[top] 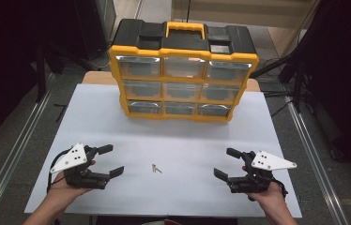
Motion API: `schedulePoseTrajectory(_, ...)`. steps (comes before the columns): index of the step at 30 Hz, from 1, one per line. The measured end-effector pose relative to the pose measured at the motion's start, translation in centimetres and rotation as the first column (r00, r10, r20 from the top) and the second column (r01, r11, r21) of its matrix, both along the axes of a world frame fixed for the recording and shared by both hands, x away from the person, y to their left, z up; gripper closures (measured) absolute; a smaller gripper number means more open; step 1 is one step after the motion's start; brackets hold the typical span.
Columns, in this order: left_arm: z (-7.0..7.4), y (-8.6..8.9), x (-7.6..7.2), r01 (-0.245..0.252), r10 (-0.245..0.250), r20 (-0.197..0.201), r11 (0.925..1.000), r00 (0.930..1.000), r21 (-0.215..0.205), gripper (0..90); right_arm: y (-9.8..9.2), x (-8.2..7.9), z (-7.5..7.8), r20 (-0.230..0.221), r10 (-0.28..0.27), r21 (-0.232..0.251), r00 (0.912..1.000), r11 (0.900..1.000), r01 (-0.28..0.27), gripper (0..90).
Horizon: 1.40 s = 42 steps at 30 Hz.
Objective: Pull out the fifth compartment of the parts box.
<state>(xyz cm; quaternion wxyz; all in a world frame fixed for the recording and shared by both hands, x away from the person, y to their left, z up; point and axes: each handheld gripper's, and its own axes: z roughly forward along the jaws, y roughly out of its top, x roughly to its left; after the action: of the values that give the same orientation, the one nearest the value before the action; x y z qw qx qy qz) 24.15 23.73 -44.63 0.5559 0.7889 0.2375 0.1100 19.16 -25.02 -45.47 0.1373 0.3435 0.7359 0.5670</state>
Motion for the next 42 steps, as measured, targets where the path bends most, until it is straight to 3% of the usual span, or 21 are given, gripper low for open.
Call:
schedulePoseTrajectory(10, 0.0, -0.1, 0.3, -0.002, 0.002, -0.021, 1.0, 0.9998, 0.005, 16.8, 0.0, -0.2, 0.0, -0.004, 0.003, 0.001, 1.0, 1.0, -0.003, 14.4)
schedulePoseTrajectory(28, -0.1, -0.7, 0.8, -0.043, 0.043, -0.02, 0.9988, 0.9989, 0.026, 16.7, 0.1, -0.2, -0.2, -0.019, 0.013, -0.003, 0.9997, 1.0, -0.013, 14.4)
schedulePoseTrajectory(42, -0.3, -1.8, 1.9, -0.032, 0.032, -0.028, 0.9993, 0.9991, 0.018, 16.7, 0.0, -0.5, -0.3, -0.028, 0.006, -0.007, 0.9996, 1.0, -0.006, 14.4)
